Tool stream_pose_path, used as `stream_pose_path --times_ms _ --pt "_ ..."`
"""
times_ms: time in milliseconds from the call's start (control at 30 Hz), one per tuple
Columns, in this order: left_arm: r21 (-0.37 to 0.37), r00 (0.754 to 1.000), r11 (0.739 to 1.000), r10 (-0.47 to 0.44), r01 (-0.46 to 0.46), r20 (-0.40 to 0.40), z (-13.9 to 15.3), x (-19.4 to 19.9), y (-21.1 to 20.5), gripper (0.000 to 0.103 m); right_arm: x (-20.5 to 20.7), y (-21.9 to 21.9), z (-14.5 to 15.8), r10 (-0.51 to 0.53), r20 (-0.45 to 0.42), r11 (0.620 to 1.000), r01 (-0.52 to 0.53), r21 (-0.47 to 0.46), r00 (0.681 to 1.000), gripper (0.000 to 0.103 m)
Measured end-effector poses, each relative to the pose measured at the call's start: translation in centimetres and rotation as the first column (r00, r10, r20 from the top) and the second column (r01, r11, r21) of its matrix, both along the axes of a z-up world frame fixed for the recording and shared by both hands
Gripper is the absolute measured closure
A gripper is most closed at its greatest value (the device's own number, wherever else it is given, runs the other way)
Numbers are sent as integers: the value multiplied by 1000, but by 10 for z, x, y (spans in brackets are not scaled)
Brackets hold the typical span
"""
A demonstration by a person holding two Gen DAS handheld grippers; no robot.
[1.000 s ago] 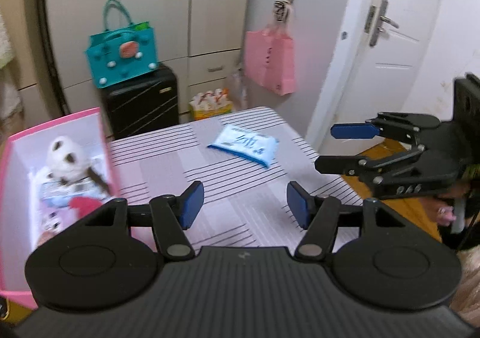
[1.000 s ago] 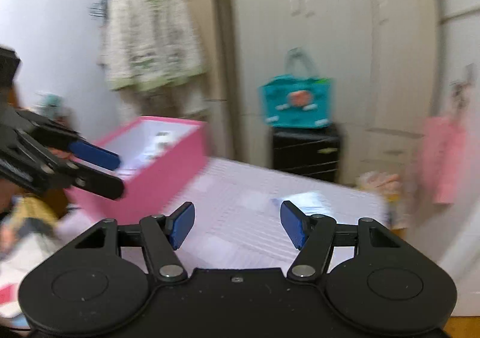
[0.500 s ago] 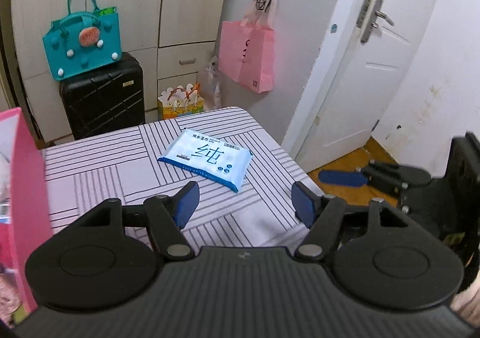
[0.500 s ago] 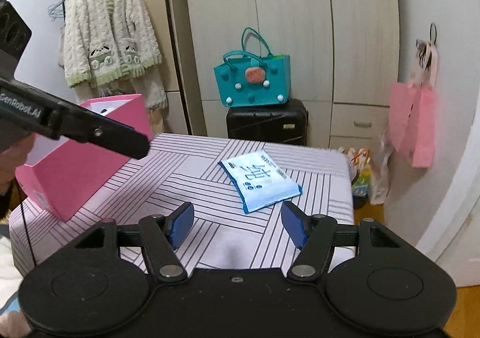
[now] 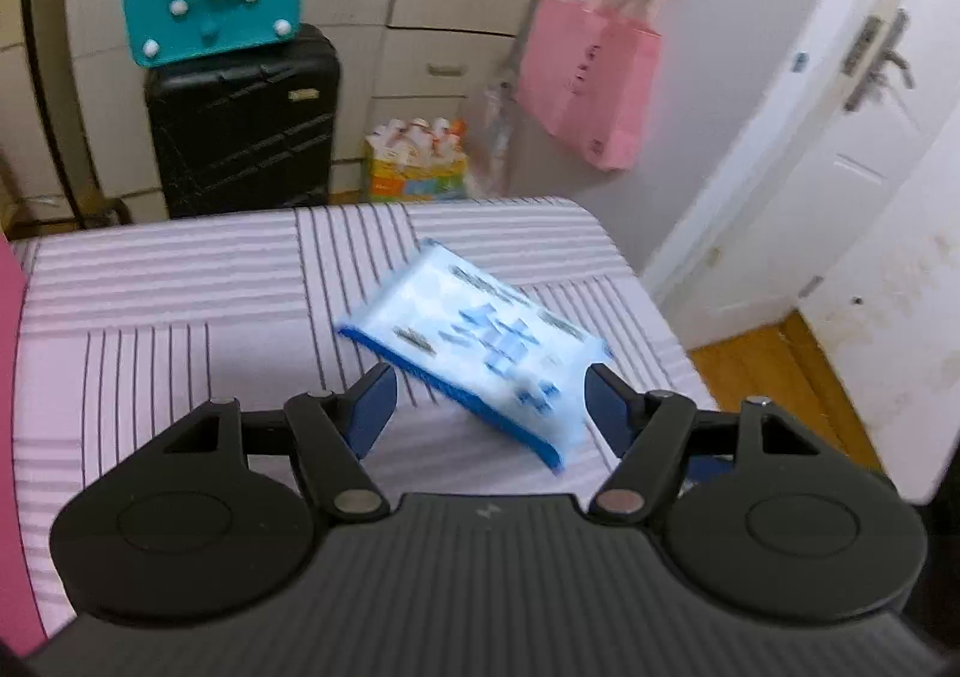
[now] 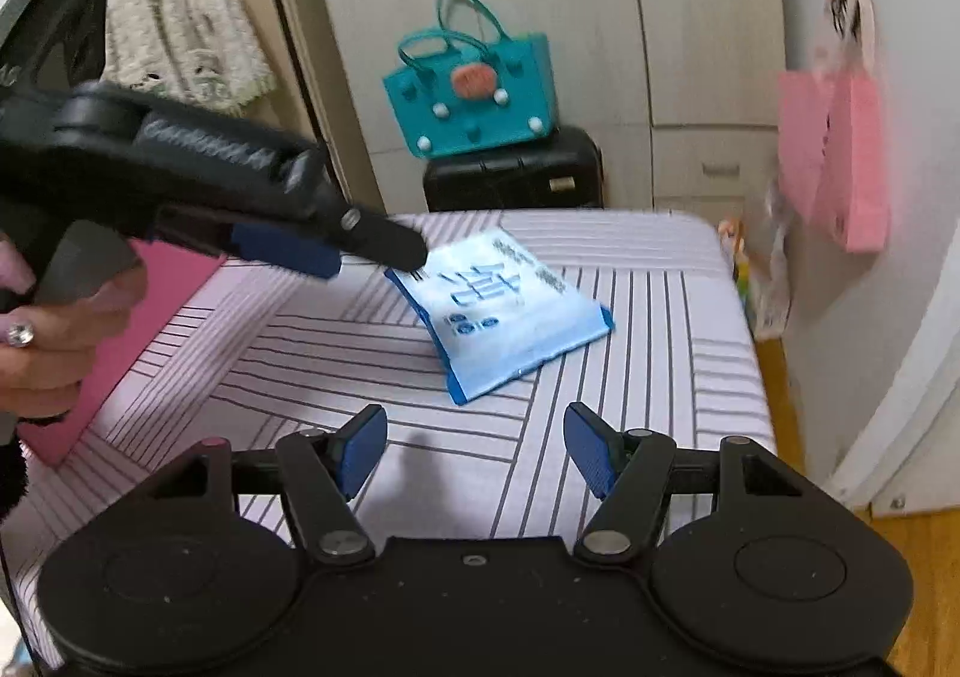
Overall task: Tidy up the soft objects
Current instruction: 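Withdraw both grippers from the box toward the blue-and-white wet-wipes pack, then close both grippers on the wet-wipes pack edge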
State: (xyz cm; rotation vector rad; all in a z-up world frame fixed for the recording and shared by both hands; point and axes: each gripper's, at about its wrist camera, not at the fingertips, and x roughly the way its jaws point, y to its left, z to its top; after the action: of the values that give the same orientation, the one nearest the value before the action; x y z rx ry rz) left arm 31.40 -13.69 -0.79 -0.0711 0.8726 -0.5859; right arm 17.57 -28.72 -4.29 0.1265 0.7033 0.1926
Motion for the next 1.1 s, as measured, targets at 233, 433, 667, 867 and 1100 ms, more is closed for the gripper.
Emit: stream_pose_path --times_ms 233,433,667,867,1100 --pt "-9 996 996 84 -84 -37 -14 41 -11 35 17 2 -5 7 -8 1000 -7 4 1000 31" --pt "26 990 990 141 -141 -19 -33 59 -18 36 35 -1 -7 -8 -12 1000 9 9 1000 31" --pt "-29 985 985 170 -170 9 -44 60 -13 38 41 -12 -8 -11 -8 998 11 59 1000 35" --pt "28 990 990 135 -136 39 -43 47 -18 56 42 -18 -10 -17 2 995 16 96 1000 52" --pt "-15 985 985 169 -169 -34 -40 36 -6 64 37 -17 -11 -31 12 995 29 97 999 60"
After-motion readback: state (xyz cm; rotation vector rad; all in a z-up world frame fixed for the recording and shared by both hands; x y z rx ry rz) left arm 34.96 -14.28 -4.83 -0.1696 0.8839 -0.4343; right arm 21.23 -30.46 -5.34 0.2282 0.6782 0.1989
